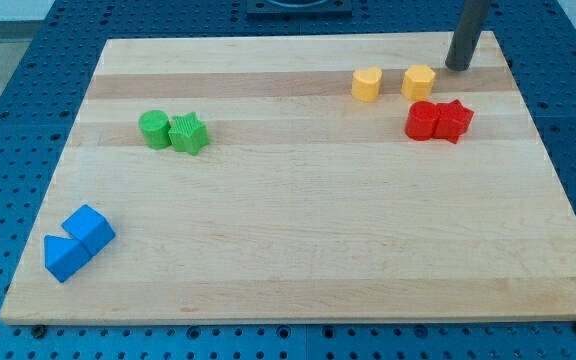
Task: Move the hexagon diagonal to the heart
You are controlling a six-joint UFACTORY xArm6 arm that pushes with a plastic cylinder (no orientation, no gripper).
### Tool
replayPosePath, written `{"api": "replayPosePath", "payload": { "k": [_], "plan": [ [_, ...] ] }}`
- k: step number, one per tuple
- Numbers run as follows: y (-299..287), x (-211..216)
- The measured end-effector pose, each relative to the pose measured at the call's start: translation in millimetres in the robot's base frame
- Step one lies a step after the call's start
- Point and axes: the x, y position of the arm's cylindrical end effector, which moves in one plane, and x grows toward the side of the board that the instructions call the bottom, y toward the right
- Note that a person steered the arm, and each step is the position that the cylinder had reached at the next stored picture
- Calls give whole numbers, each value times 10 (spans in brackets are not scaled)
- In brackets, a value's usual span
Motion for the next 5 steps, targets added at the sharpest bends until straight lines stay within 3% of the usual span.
{"api": "replayPosePath", "payload": {
  "k": [5],
  "plan": [
    [-808,577]
  ]
}}
